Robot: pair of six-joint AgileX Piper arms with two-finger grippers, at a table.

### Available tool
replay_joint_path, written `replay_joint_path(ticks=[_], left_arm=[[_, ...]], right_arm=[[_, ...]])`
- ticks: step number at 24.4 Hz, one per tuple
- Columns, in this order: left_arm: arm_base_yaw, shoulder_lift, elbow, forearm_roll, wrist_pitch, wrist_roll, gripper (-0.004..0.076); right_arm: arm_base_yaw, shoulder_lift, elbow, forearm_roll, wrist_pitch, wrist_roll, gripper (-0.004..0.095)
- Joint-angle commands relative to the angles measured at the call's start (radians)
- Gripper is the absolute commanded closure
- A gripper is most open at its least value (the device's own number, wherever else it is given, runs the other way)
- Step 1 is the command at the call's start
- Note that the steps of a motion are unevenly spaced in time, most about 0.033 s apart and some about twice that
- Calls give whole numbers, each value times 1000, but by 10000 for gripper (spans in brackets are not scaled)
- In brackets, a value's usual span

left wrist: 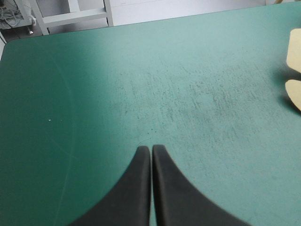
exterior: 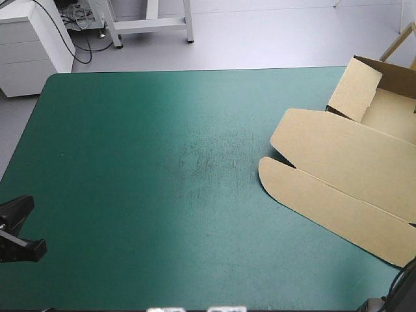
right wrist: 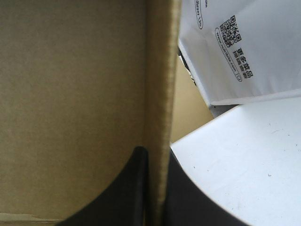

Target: Fold the box

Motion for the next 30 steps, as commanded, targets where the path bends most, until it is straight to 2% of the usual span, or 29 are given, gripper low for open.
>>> replay_joint_path(ticks=[1,3,5,6,7,8,10,12,17,19,21,22,23,24,25,30], left_arm=[[-2,-22,37,23,-23,2,734],[-2,-50,90,29,-46,2,734],[-2,-79,149,28,-66,2,734],[-2,-90,172,26,-78,2,734],[-2,-119,226,6,-124,0,734],[-2,-129,245,-4,-147,0,734],[-2,-155,285,-23,-195,0,734],[-2,-177,315,-23,-217,0,734],[-2,-221,375,-3,-227,5,734],[-2,-236,410,7,-248,19,734],[-2,-247,445,9,-302,27,734],[-2,-248,469,10,-339,27,734],[-2,-248,478,10,-352,27,734],[-2,-249,495,10,-370,27,734],[-2,-252,504,10,-376,33,734],[-2,-289,573,18,-409,41,734]], right_arm=[[-9,-47,-35,-36,-55,1,840],[-9,-47,-35,-36,-54,1,715],[-9,-47,-35,-37,-52,1,529],[-9,-47,-35,-37,-50,1,418],[-11,-47,-35,-29,-44,9,220],[-15,-47,-35,-22,-35,17,128],[-20,-47,-37,-21,-28,19,23],[-30,-57,-48,-17,-23,21,-6],[-37,-159,-153,25,-1,8,7],[-37,-233,-165,141,32,-32,24],[-35,-290,-165,369,114,-112,71],[-21,-321,-165,491,161,-177,134],[-10,-333,-165,517,177,-185,170],[14,-360,-163,536,193,-198,264],[34,-375,-163,534,193,-208,324],[154,-483,-150,529,193,-251,749]])
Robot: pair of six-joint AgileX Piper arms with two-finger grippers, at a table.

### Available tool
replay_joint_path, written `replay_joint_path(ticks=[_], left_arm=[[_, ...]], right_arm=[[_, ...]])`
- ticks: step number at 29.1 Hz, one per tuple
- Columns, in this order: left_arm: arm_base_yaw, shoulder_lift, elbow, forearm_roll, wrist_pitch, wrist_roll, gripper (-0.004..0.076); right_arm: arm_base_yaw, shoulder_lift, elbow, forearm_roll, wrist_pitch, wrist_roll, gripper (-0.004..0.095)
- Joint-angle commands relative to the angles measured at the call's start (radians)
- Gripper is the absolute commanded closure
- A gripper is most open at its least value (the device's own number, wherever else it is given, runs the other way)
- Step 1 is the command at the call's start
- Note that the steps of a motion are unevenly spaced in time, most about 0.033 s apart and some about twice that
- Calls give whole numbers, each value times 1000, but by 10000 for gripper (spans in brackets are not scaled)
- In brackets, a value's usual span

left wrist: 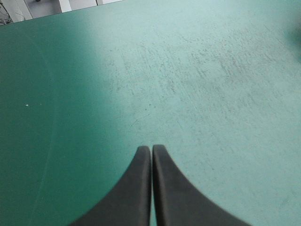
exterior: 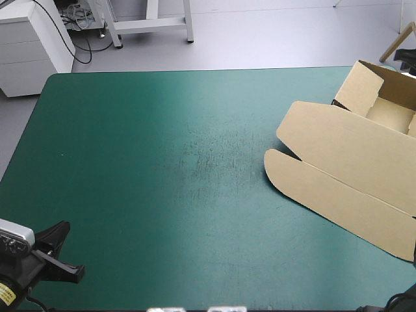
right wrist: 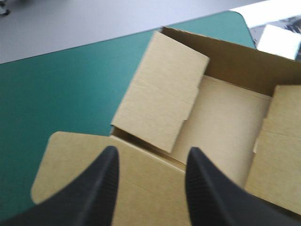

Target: Fold the box

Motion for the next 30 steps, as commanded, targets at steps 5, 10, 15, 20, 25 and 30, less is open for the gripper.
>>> replay_joint_path(ticks=[5,10,15,20,25,30], left_arm=[[-2,-77,71,14,-124,12,734],[-2,-169,129,12,-130,12,734],[-2,-228,172,12,-130,6,734],[-2,-279,203,14,-126,2,734],[-2,-302,220,20,-134,2,734],[-2,-302,221,32,-138,7,734]], right_arm=[[191,-251,163,35,-107,-94,922],[341,-488,537,35,-299,-178,922],[420,-713,882,35,-455,-226,922],[440,-973,1189,37,-593,-246,922],[440,-1189,1424,32,-730,-246,922],[440,-1385,1572,32,-797,-246,922]])
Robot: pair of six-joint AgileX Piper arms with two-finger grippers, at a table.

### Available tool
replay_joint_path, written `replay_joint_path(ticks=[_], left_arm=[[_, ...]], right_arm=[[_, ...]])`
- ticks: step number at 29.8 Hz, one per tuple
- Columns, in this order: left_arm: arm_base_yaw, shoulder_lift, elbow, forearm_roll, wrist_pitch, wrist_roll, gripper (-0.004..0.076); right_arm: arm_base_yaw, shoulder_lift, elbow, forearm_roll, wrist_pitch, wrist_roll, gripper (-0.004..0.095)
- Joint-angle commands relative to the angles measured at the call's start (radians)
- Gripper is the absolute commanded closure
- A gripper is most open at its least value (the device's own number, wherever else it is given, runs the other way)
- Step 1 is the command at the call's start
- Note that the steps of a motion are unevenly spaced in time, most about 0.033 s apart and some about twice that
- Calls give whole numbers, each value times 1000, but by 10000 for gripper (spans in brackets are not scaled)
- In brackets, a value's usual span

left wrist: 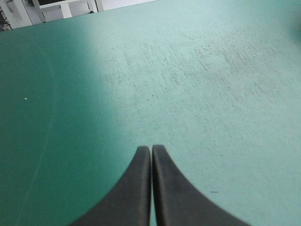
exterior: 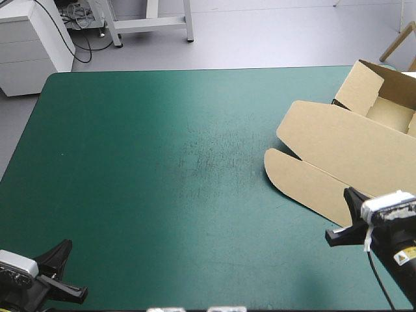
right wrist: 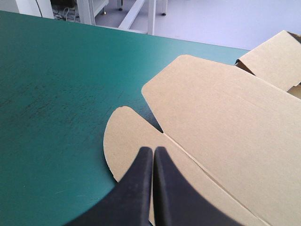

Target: Fold the box

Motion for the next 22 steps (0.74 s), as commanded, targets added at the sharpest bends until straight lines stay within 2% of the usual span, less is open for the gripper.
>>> replay_joint_path(ticks=[1,7,15,22], left_arm=[[-2,-16,-20,18,-82,0,734],[-2,-16,-20,20,-82,2,734],[-2,-16,-20,20,-82,2,734],[-2,-16,-20,20,-82,2,734]], right_arm=[[4,-115,56,15,-123,-8,922],[4,-261,115,15,-134,-8,922],[4,-318,147,6,-149,52,922],[4,-320,147,-41,-76,113,927]])
